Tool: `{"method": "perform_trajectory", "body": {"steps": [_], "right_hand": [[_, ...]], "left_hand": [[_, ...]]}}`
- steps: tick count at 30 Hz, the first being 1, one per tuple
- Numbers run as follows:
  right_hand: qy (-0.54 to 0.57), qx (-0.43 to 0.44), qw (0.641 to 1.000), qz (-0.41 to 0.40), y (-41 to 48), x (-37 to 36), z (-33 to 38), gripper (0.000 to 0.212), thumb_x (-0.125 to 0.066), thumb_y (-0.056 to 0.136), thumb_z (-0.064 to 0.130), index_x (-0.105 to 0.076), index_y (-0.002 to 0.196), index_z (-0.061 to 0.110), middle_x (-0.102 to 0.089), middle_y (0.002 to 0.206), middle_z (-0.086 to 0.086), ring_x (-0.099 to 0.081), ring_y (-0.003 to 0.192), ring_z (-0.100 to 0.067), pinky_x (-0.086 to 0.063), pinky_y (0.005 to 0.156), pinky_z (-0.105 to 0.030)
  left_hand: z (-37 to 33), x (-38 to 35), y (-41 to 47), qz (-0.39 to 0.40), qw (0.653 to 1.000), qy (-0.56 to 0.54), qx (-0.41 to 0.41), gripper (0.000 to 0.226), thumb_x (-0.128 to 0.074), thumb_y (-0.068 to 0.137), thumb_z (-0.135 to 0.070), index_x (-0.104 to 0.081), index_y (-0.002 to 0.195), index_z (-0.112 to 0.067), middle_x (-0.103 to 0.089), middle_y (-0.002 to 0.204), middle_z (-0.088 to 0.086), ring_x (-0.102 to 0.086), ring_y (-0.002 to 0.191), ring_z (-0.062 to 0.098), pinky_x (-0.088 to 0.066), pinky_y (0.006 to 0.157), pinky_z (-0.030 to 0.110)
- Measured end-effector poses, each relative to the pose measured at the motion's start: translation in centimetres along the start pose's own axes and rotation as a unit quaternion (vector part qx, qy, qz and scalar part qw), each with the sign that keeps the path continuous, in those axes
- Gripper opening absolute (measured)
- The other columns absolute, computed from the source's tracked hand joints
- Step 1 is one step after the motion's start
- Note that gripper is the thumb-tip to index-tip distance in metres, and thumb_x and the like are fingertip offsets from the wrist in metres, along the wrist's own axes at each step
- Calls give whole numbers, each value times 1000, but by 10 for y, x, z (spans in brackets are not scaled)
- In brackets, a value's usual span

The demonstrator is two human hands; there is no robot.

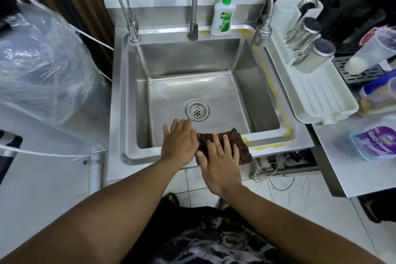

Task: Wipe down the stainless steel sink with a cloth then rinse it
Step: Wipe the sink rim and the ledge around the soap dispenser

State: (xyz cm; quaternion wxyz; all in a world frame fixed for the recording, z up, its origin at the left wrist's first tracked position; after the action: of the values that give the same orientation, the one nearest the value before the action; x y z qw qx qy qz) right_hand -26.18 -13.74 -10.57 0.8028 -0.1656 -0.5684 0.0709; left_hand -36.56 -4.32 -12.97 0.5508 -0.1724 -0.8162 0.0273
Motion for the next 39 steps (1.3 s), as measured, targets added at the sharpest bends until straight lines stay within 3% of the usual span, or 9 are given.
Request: {"method": "perform_trajectory", "body": {"steps": [3,6,11,14,21,25,30,34,39], "right_hand": [[8,42,999,-22,-6,-9,9,49,-17,107,47,-42,141,21,-8,169,1,5,156,-22,10,122,-44],[-7,50,997,-66,-2,1,-14,44,-23,108,37,-45,142,19,-26,165,0,-13,154,-21,-2,123,-41],[7,-82,991,-109,12,26,-90,52,-25,104,30,-38,148,7,-37,159,-9,-20,153,-25,-12,124,-44],[25,-128,982,-135,14,22,-80,57,-22,99,31,-38,146,4,-34,160,-11,-19,153,-29,-10,124,-46],[82,-3,989,-127,-1,-6,6,45,-35,101,18,-44,143,6,-38,158,-9,-27,150,-24,-13,126,-41],[81,2,986,-146,-9,16,-38,43,-43,97,16,-47,139,4,-46,150,-13,-41,138,-28,-26,118,-39],[83,-110,978,-158,-1,50,-133,47,-36,94,21,-46,138,7,-60,124,-11,-53,110,-32,-41,103,-47],[78,-142,971,-174,3,46,-123,53,-35,92,19,-43,141,0,-53,138,-18,-45,130,-35,-28,118,-48],[55,-26,989,-131,-2,17,-74,49,-50,89,10,-54,138,6,-44,152,-17,-40,141,-34,-25,120,-46]], "left_hand": [[-2,0,1,-3,1000,-2,-6,46,-26,107,-33,-39,148,-16,-45,152,3,-25,148,25,-10,123,52],[-1,-3,1,0,1000,-2,-18,47,-27,107,-33,-39,148,-15,-48,149,4,-27,147,26,-12,122,53],[2,-5,2,0,1000,1,-25,46,-27,106,-32,-40,147,-15,-51,146,4,-28,146,28,-14,122,54],[2,-6,2,2,1000,-3,-27,46,-27,106,-31,-39,148,-15,-51,146,4,-27,147,29,-14,122,54],[1,-8,5,0,1000,-13,-19,48,-27,106,-31,-39,149,-15,-51,147,5,-27,147,28,-14,121,54],[-1,-11,6,14,1000,-2,-15,48,-26,106,-35,-39,148,-16,-51,146,5,-27,146,29,-12,121,56],[-8,-11,8,25,1000,9,-8,45,-24,106,-37,-43,142,-17,-54,141,4,-30,143,29,-12,120,57],[-19,-14,12,24,1000,2,4,42,-25,105,-36,-47,137,-17,-57,137,6,-34,139,28,-14,120,57],[-60,-21,17,26,998,-63,13,40,-29,104,-30,-47,136,-15,-56,134,11,-40,134,30,-15,119,59]]}}
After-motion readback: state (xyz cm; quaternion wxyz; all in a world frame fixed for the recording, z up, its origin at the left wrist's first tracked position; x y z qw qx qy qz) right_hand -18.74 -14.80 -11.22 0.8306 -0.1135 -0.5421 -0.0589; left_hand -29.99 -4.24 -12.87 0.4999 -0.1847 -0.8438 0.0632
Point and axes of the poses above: each hand's wrist, its own y-axis towards the middle knuckle, its own x-axis out of the back of the hand, z = x × y, the point moved 7 cm from there along y, towards the middle knuckle
